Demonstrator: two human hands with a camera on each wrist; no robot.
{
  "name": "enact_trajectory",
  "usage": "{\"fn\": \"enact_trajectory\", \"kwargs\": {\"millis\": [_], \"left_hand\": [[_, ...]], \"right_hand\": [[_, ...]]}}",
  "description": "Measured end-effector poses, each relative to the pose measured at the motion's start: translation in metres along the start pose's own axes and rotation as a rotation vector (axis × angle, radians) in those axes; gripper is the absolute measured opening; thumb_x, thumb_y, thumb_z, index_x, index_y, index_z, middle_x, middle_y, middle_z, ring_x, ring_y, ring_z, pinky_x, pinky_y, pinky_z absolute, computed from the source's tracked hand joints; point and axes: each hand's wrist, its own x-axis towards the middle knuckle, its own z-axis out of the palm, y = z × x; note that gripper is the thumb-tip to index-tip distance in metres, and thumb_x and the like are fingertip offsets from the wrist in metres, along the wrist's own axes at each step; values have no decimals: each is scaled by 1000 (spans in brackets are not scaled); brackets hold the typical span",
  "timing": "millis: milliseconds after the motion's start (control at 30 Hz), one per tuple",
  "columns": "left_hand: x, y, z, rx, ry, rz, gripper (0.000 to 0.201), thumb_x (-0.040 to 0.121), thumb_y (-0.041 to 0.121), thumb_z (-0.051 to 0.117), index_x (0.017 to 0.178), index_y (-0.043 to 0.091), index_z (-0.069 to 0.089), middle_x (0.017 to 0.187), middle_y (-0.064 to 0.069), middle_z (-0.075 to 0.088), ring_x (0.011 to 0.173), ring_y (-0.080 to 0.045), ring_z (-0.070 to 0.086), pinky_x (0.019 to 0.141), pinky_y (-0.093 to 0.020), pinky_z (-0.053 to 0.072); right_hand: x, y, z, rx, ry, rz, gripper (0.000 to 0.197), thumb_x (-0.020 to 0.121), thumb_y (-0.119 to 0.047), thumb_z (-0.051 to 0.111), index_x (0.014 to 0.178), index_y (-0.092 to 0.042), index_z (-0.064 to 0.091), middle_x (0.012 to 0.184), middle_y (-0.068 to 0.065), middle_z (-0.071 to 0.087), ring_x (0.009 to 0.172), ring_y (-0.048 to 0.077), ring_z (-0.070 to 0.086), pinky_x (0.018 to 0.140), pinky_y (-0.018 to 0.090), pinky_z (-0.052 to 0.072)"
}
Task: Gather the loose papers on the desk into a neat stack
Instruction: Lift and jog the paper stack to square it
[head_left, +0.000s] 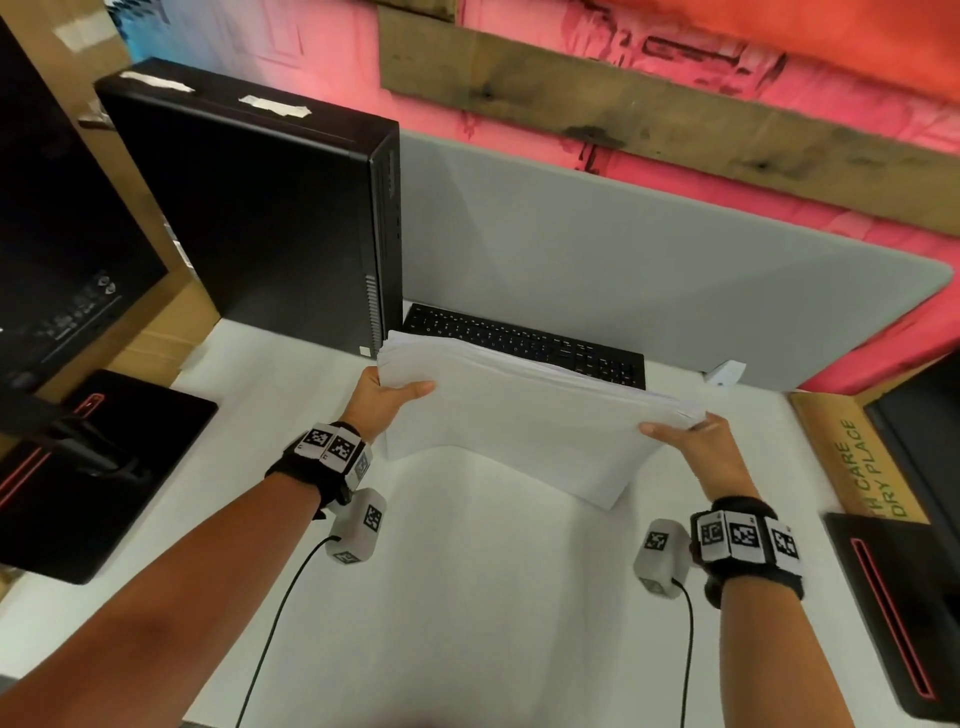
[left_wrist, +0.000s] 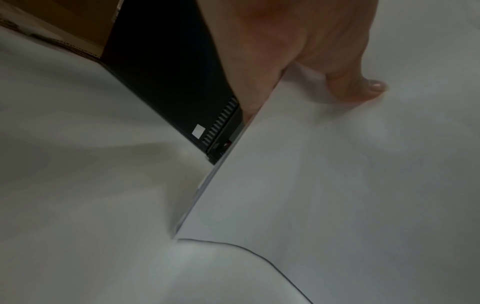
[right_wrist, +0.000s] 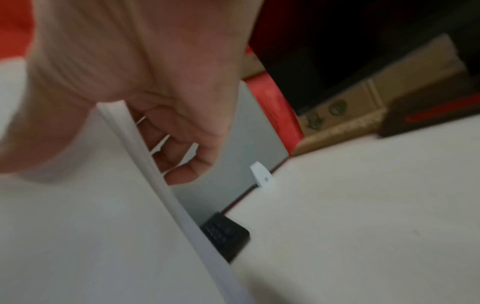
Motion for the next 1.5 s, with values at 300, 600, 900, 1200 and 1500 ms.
{"fn": "enact_trajectory", "kwargs": {"millis": [300, 600, 900, 1200, 1500], "left_hand": [[0, 5, 2, 46, 80, 0, 17, 77, 7, 70, 91, 17, 66, 72, 15, 72, 72, -1, 69, 63, -17, 55], [-21, 32, 33, -79, 196, 145, 16, 80, 1, 66, 93, 10, 67, 76, 13, 72, 75, 0, 68, 72, -19, 56], [-46, 8, 23, 14, 168, 107, 23, 75, 2, 71, 96, 11, 66, 82, 9, 72, 74, 0, 68, 70, -20, 57], [-37, 33, 46, -135, 384, 223, 21, 85, 25, 62, 97, 8, 63, 92, 2, 65, 85, 0, 63, 78, -14, 50], [-21, 49, 55, -113, 594, 163, 24, 75, 42, 69, 67, 23, 56, 69, 1, 56, 72, -19, 53, 74, -34, 51]], "right_hand": [[-8, 23, 33, 80, 109, -72, 22, 77, -4, 71, 98, -7, 66, 95, 7, 67, 84, 10, 62, 83, 30, 47], [-10, -8, 62, 382, 317, -278, 6, 87, -12, 61, 89, -16, 65, 75, -10, 61, 71, -1, 55, 74, 22, 47], [-30, 27, 70, 442, 183, -112, 32, 79, 1, 67, 90, -29, 62, 92, -6, 66, 73, -7, 66, 72, 15, 56], [-25, 18, 63, 490, 220, -139, 28, 78, -1, 68, 85, -27, 62, 86, -5, 65, 66, -6, 66, 60, 10, 52], [-24, 21, 62, 509, 224, -132, 26, 77, -5, 70, 89, -28, 64, 90, -4, 67, 73, -4, 67, 65, 12, 53]]}}
